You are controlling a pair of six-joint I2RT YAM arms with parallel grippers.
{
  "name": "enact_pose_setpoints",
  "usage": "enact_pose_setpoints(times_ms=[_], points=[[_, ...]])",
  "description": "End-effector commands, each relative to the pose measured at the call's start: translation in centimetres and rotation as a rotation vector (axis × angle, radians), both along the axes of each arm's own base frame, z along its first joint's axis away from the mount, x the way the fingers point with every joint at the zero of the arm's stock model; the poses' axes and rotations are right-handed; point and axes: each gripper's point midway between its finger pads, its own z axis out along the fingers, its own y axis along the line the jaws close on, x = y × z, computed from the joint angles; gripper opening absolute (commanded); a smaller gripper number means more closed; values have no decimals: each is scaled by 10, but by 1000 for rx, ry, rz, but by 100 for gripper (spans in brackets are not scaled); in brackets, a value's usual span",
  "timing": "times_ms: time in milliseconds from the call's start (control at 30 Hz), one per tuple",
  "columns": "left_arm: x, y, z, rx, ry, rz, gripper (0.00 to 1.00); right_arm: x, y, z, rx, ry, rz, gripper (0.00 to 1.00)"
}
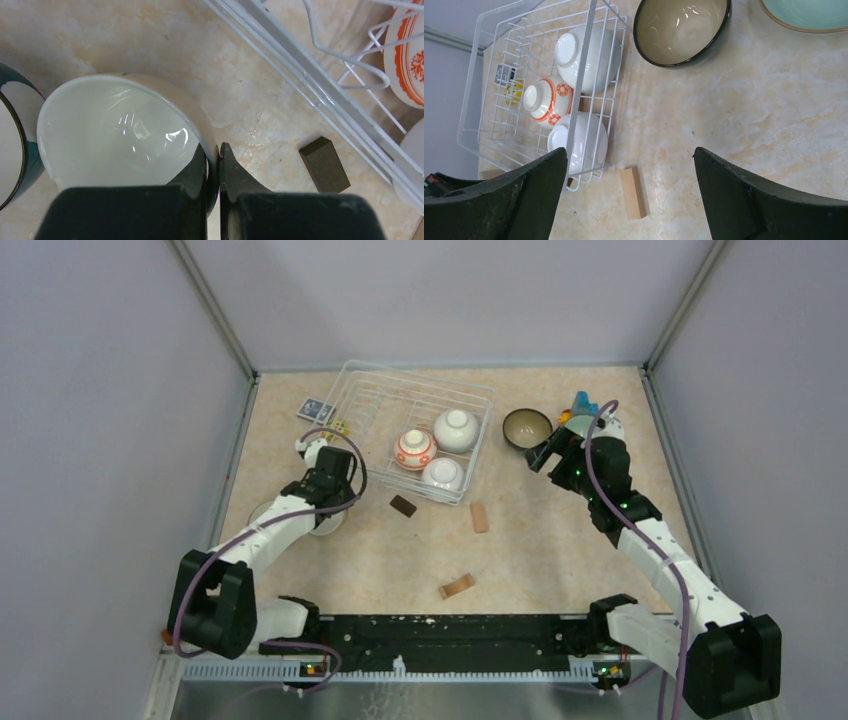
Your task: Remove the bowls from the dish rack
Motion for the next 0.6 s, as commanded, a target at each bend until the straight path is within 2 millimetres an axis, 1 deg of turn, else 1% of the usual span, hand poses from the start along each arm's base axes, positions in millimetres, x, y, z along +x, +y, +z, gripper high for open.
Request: enact_pose_setpoints(times_ms=[0, 100, 233, 300, 400, 500, 567], points=[[22, 9, 15, -1, -61, 100, 1, 2, 1, 15, -3, -48, 3, 96], [22, 8, 12, -4, -36, 107, 5, 1, 2, 13, -4, -44, 8, 96], [22, 10, 13, 3, -37, 104, 7, 1, 1, 11, -8, -39, 6, 96], [23, 8, 17, 2, -52, 79, 14, 1, 0, 12, -10, -39, 3, 96], [24, 8, 25, 2, -67, 74, 22, 1, 0, 12, -12, -38, -1, 96], [24, 9, 32, 9, -78, 71, 34, 1, -1, 13, -13, -39, -5, 96], [24, 9, 36, 9, -83, 67, 36, 1, -1, 13, -12, -38, -4, 96]])
